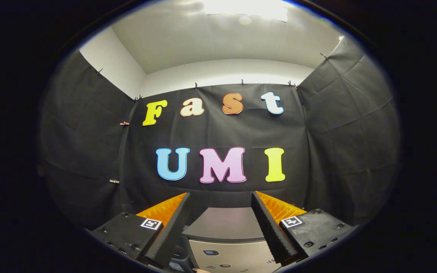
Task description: Put the clothes into the washing machine and then close the washing machine lid.
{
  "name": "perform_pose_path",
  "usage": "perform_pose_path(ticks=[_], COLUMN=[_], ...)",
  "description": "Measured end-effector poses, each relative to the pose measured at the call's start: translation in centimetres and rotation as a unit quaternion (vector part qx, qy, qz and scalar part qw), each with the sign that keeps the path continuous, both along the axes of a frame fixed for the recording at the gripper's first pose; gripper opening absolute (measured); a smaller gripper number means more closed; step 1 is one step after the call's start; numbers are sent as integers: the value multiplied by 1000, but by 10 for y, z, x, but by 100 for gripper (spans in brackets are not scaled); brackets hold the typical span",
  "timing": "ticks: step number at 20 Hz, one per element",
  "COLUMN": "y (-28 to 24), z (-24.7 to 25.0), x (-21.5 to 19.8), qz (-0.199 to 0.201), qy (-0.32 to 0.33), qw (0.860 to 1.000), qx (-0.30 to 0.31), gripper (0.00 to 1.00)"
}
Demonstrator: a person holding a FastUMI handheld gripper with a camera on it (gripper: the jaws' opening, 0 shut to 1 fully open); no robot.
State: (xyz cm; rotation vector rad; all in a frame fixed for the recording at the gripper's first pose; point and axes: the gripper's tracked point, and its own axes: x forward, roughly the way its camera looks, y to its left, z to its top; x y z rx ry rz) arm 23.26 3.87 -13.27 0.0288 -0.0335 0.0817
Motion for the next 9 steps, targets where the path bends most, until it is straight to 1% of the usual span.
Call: perform_pose_path(ticks=[9], y=[-5], z=[2], x=[-4], qz=[-7], qy=[2], qw=[1000], qx=[2], gripper=[98])
